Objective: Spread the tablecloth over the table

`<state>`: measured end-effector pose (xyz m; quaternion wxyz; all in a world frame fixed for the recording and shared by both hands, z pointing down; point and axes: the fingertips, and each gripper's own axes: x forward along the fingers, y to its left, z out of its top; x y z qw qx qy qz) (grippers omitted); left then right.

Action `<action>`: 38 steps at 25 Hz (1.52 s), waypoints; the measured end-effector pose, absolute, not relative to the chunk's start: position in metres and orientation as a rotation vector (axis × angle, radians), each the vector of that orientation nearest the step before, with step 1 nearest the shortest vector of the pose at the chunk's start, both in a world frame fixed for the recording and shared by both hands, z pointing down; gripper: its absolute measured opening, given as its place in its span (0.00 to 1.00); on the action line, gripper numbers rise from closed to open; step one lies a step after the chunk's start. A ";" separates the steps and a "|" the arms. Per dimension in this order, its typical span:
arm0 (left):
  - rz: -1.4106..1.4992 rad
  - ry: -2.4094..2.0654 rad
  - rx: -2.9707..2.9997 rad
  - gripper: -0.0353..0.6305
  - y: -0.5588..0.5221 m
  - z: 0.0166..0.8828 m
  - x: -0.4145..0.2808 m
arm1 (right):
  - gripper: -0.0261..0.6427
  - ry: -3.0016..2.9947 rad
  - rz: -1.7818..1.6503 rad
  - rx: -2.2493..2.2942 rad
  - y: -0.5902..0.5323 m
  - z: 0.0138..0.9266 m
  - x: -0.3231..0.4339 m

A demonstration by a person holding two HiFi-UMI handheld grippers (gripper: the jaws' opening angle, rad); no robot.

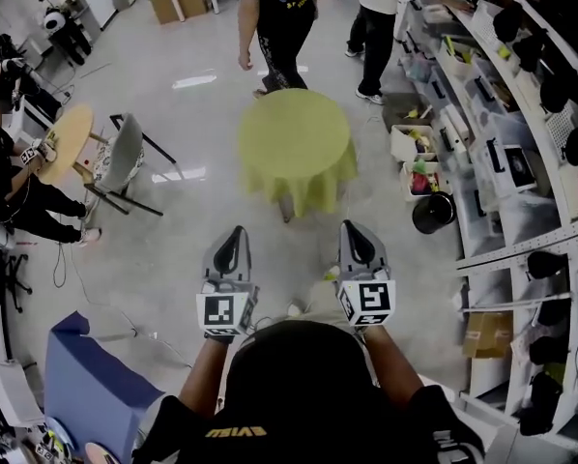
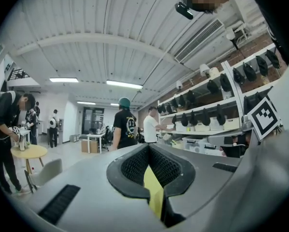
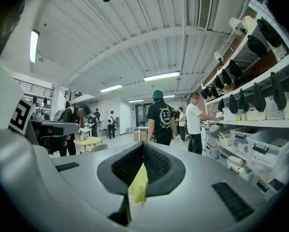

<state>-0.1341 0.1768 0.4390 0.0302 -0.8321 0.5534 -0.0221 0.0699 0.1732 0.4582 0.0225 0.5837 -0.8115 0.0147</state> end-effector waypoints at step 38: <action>-0.050 1.711 -2.591 0.08 0.167 0.444 -0.158 | 0.04 -2.452 -0.040 1.722 0.168 0.451 0.062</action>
